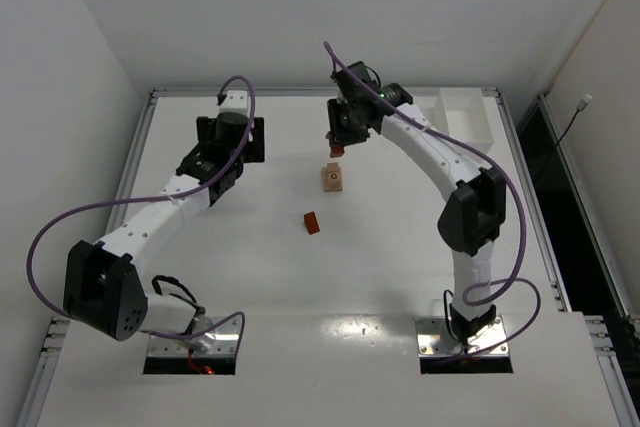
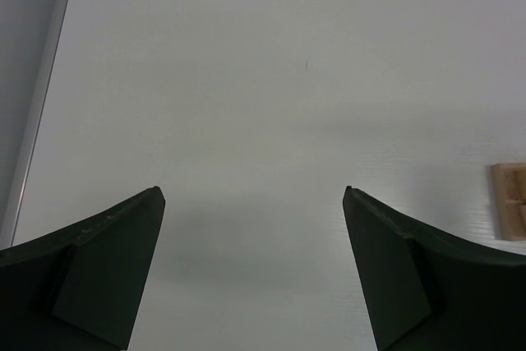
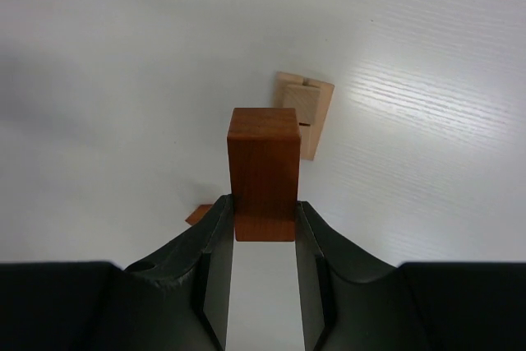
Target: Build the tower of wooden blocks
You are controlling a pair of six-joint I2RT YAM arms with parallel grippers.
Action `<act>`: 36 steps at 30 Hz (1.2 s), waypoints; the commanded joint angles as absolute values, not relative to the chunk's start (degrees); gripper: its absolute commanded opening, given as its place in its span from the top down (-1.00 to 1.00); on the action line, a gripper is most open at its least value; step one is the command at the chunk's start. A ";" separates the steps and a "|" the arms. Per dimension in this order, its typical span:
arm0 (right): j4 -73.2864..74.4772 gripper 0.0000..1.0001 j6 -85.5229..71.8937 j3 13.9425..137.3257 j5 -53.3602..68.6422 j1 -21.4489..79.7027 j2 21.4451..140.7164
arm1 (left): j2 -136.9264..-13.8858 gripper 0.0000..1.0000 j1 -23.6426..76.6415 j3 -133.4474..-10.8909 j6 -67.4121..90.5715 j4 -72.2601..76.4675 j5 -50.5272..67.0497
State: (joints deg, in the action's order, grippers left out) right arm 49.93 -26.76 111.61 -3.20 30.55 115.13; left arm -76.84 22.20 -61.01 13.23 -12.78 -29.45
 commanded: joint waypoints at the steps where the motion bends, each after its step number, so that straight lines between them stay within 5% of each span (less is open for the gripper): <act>1: 50.98 1.00 -29.71 113.91 -5.10 30.67 117.33 | -74.53 -0.76 22.59 -61.87 13.27 -12.39 -30.67; 36: 50.80 1.00 -30.67 117.69 -7.11 33.31 127.35 | -72.42 -0.74 23.12 -59.68 12.74 -11.87 -30.76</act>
State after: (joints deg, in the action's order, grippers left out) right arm 52.45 -30.22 114.54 -5.98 32.84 126.76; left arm -74.41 22.81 -59.81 12.71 -13.56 -30.46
